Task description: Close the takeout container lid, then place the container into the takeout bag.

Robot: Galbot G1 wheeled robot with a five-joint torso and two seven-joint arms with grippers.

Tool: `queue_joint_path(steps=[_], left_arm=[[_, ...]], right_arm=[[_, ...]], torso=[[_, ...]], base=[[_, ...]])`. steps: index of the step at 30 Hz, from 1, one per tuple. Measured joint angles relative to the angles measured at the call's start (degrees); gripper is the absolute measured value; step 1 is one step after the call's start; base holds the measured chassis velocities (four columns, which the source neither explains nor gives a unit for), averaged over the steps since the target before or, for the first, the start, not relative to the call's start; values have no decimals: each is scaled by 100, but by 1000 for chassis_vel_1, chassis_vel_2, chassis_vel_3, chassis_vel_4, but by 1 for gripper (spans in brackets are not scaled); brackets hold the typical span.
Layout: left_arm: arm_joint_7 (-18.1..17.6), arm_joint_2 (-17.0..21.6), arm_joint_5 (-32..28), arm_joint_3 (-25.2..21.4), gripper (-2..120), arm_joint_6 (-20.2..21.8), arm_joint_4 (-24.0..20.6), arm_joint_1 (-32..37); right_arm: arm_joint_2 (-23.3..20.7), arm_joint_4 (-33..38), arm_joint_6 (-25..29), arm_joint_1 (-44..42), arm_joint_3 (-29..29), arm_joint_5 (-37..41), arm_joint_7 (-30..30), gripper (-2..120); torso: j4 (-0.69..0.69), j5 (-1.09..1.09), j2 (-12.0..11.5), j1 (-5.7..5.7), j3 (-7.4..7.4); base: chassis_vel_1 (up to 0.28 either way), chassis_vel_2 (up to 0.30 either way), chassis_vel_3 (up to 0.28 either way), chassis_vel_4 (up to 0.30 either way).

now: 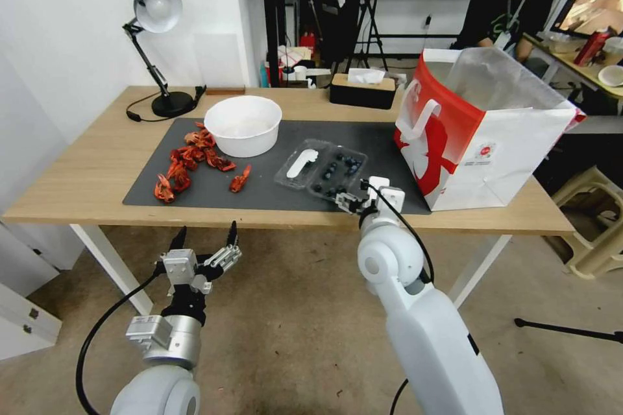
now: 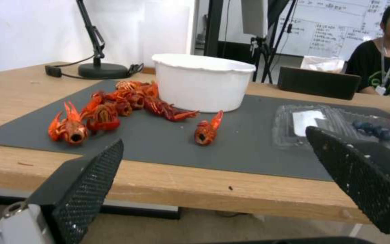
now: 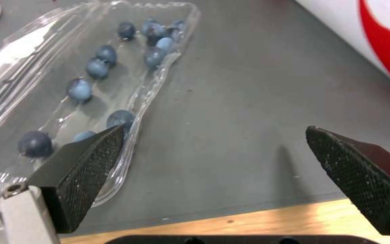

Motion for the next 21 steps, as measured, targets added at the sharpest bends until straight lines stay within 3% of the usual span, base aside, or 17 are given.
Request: queue_joint_path(steps=[18,21], left_arm=[[1,0,5,54,100,2,27,-12],[1,3,5,56,100,5,28,-8]], right_arm=[[-170,155,9,-34,401,81,-143,100],[-166,312,271,-62,456,36,-399,100]], torso=[[0,-1,0,0,0],[1,-1,0,0,0]], base=[[0,0,0,0],[0,0,0,0]])
